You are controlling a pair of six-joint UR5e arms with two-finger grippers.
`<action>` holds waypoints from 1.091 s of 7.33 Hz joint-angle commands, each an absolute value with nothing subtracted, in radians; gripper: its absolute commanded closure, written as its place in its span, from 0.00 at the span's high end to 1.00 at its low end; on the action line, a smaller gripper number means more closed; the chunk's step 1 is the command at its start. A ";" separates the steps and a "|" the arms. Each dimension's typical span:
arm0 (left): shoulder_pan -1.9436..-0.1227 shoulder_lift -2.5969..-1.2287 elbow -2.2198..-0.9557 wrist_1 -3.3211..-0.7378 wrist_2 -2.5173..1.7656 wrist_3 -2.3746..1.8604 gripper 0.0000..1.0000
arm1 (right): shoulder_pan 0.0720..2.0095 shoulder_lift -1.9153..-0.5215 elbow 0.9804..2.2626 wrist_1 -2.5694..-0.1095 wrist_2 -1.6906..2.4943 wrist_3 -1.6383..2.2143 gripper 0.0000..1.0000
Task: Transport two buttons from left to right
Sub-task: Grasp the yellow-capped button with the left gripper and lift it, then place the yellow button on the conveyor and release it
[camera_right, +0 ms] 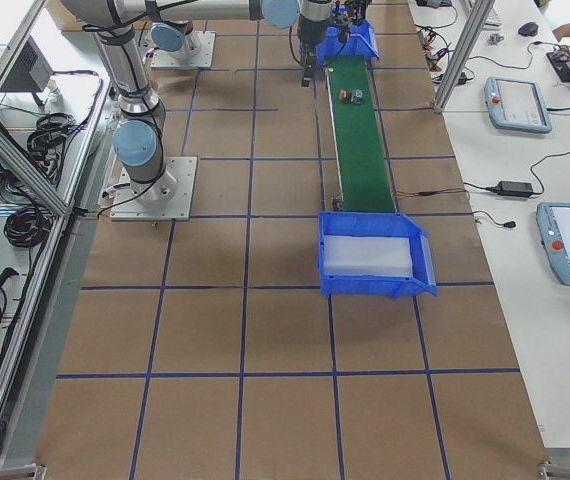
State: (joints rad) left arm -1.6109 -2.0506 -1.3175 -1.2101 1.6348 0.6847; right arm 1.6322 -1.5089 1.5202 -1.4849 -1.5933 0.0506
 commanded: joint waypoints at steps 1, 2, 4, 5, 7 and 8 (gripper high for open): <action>-1.687 -2.106 -1.276 -1.210 1.625 0.149 0.15 | 1.632 -1.509 1.520 -1.485 -1.594 0.051 1.00; -1.721 -2.144 -1.252 -1.210 1.626 0.015 0.15 | 1.632 -1.509 1.520 -1.485 -1.592 0.051 1.00; -1.750 -2.212 -1.212 -1.201 1.626 -0.130 0.15 | 1.632 -1.509 1.520 -1.485 -1.592 0.051 1.00; -1.752 -2.227 -1.212 -1.201 1.625 -0.155 0.15 | 1.632 -1.508 1.522 -1.485 -1.594 0.051 1.00; -1.770 -2.226 -1.235 -1.209 1.596 -0.220 0.16 | 1.632 -1.509 1.522 -1.482 -1.592 0.051 1.00; -1.781 -2.229 -1.245 -1.215 1.595 -0.228 0.16 | 1.632 -1.509 1.522 -1.480 -1.594 0.051 1.00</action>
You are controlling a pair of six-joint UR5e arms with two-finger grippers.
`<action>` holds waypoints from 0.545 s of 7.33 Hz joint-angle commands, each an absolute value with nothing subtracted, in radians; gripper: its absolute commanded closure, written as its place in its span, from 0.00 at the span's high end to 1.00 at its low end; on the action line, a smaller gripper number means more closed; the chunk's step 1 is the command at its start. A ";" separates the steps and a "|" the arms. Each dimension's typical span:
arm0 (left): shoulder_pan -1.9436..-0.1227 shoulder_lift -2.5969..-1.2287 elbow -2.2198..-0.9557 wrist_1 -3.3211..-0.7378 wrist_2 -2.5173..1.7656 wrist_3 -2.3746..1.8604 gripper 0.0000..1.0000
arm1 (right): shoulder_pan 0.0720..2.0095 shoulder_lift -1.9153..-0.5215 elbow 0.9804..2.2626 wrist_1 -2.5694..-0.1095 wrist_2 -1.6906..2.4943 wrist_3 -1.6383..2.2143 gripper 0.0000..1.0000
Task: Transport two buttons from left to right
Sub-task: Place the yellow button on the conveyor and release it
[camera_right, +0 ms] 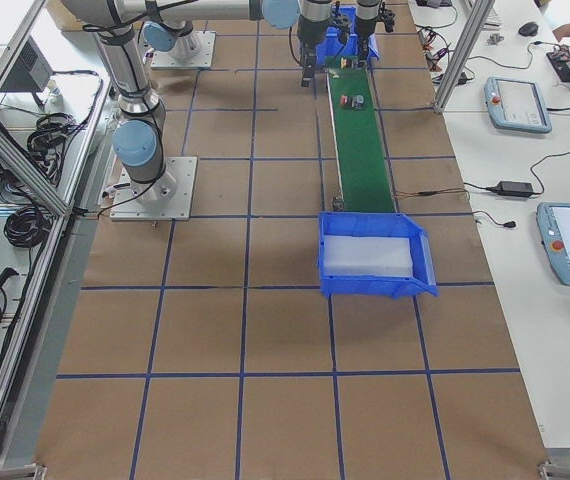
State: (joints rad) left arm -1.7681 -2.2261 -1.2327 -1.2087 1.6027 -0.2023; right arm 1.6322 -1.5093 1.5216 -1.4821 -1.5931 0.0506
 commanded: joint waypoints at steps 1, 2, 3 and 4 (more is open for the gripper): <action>-1.786 -2.229 -1.255 -1.215 1.595 -0.232 0.21 | 1.632 -1.509 1.522 -1.480 -1.594 0.051 1.00; -1.790 -2.226 -1.268 -1.215 1.583 -0.253 0.22 | 1.632 -1.511 1.522 -1.480 -1.589 0.051 1.00; -1.792 -2.224 -1.282 -1.212 1.571 -0.255 0.22 | 1.632 -1.509 1.522 -1.480 -1.589 0.051 1.00; -1.789 -2.218 -1.285 -1.212 1.568 -0.258 0.71 | 1.632 -1.509 1.522 -1.480 -1.591 0.051 1.00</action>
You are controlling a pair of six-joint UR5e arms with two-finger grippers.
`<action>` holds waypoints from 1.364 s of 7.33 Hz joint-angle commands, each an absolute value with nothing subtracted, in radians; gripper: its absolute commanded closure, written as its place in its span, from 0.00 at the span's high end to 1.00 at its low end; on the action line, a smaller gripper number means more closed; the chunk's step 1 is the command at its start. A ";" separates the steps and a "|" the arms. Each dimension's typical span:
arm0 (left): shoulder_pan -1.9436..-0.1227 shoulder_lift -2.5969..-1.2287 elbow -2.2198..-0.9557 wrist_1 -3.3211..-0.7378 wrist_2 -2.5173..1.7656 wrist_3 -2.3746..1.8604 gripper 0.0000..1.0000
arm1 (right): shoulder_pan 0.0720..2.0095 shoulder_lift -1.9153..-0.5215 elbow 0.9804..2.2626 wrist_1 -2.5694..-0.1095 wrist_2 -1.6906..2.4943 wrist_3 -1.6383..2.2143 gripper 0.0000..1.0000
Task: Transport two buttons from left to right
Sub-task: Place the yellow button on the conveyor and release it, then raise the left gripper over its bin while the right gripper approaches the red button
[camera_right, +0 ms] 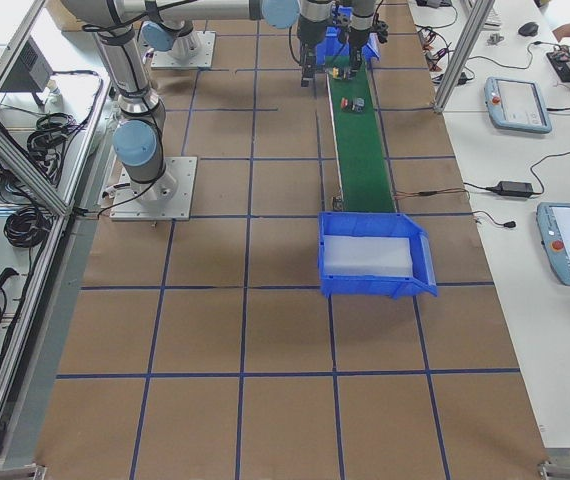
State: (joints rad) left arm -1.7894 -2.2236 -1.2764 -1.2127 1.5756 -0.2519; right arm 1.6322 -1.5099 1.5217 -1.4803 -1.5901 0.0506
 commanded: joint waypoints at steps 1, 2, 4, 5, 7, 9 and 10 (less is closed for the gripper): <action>-1.773 -2.206 -1.284 -1.212 1.568 -0.259 1.00 | 1.632 -1.509 1.522 -1.480 -1.592 0.051 1.00; -1.760 -2.194 -1.272 -1.212 1.569 -0.249 1.00 | 1.632 -1.509 1.522 -1.479 -1.594 0.051 1.00; -1.711 -2.059 -1.293 -1.276 1.572 -0.200 1.00 | 1.632 -1.509 1.522 -1.479 -1.594 0.051 1.00; -1.679 -1.995 -1.296 -1.373 1.557 -0.104 1.00 | 1.632 -1.509 1.522 -1.479 -1.594 0.051 1.00; -1.643 -1.845 -1.336 -1.483 1.532 -0.058 1.00 | 1.634 -1.509 1.522 -1.483 -1.594 0.051 1.00; -1.629 -1.690 -1.524 -1.480 1.534 -0.028 1.00 | 1.634 -1.508 1.522 -1.486 -1.595 0.052 1.00; -1.597 -1.642 -1.602 -1.421 1.532 0.149 1.00 | 1.632 -1.508 1.520 -1.488 -1.595 0.051 1.00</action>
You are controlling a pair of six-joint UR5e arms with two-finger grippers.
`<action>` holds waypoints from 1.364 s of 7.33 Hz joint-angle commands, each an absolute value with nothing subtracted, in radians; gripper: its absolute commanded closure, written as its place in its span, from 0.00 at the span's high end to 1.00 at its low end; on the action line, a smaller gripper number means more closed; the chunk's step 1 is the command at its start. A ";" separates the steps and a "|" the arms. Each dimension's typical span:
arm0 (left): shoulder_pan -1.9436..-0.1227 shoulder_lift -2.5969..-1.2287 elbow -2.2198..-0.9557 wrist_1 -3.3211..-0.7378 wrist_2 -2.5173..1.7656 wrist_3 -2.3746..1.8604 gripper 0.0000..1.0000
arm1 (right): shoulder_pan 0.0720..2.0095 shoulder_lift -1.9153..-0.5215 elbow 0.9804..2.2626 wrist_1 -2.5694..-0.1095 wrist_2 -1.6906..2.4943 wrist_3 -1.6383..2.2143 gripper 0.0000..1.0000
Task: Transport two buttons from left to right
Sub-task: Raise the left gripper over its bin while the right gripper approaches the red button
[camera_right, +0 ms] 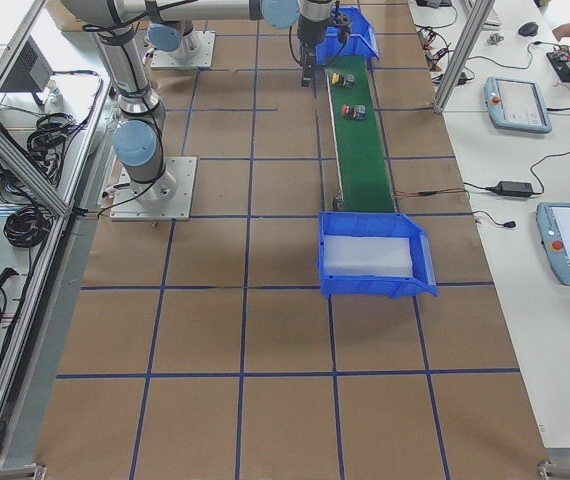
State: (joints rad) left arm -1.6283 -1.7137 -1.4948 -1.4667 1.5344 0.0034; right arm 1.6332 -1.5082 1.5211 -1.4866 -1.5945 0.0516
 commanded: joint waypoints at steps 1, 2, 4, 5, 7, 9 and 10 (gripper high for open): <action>-1.591 -1.631 -1.608 -1.390 1.539 0.143 1.00 | 1.634 -1.509 1.520 -1.488 -1.594 0.052 1.00; -1.589 -1.611 -1.621 -1.393 1.539 0.146 1.00 | 1.634 -1.508 1.520 -1.488 -1.594 0.051 1.00; -1.581 -1.609 -1.601 -1.404 1.535 0.149 1.00 | 1.634 -1.508 1.520 -1.488 -1.592 0.051 1.00; -1.583 -1.605 -1.595 -1.449 1.536 0.131 1.00 | 1.634 -1.506 1.519 -1.489 -1.591 0.051 1.00; -1.582 -1.612 -1.548 -1.537 1.539 0.114 1.00 | 1.634 -1.491 1.511 -1.515 -1.583 0.052 1.00; -1.582 -1.614 -1.554 -1.537 1.540 0.114 1.00 | 1.634 -1.402 1.485 -1.603 -1.583 0.051 1.00; -1.582 -1.612 -1.558 -1.537 1.540 0.114 1.00 | 1.634 -1.375 1.496 -1.609 -1.582 0.052 1.00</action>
